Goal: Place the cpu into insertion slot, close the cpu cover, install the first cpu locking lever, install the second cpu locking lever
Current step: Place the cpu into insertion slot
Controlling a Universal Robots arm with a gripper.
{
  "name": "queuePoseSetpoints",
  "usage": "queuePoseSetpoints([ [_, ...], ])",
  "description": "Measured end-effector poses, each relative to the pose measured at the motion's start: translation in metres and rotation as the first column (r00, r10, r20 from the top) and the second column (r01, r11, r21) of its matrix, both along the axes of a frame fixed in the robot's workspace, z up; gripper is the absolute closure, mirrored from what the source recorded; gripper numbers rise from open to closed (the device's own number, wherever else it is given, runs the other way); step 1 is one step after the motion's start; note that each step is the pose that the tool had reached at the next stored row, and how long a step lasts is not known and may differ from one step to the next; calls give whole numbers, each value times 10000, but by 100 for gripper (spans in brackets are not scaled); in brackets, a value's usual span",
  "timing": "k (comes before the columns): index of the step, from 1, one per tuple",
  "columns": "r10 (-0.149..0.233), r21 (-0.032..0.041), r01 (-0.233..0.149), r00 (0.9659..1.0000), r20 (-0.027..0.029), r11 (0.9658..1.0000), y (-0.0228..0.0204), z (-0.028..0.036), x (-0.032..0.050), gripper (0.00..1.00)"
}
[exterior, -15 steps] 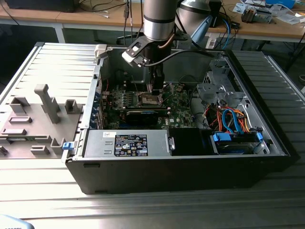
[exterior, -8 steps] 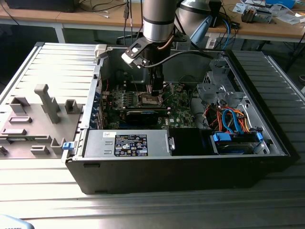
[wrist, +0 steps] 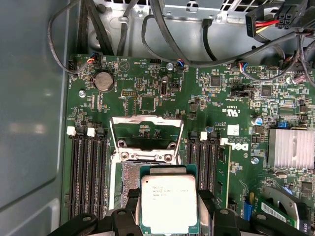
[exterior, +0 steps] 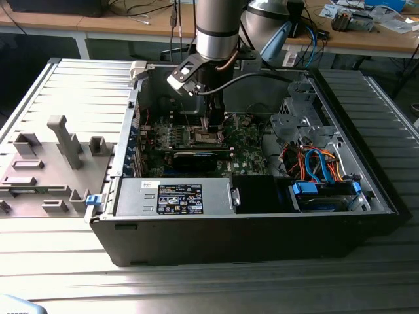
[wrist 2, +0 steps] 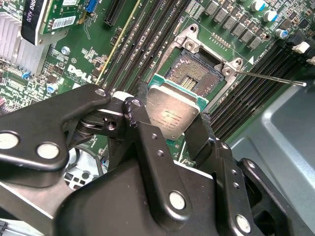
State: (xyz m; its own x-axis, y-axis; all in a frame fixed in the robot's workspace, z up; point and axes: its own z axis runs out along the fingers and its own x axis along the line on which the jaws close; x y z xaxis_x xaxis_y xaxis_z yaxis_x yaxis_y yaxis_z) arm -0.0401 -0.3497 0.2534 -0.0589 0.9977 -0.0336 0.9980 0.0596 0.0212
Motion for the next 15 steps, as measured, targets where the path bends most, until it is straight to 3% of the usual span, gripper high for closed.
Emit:
queuePoseSetpoints([
  [15,-4,0,4,10000,0,10000,12,-43,-4,45],
])
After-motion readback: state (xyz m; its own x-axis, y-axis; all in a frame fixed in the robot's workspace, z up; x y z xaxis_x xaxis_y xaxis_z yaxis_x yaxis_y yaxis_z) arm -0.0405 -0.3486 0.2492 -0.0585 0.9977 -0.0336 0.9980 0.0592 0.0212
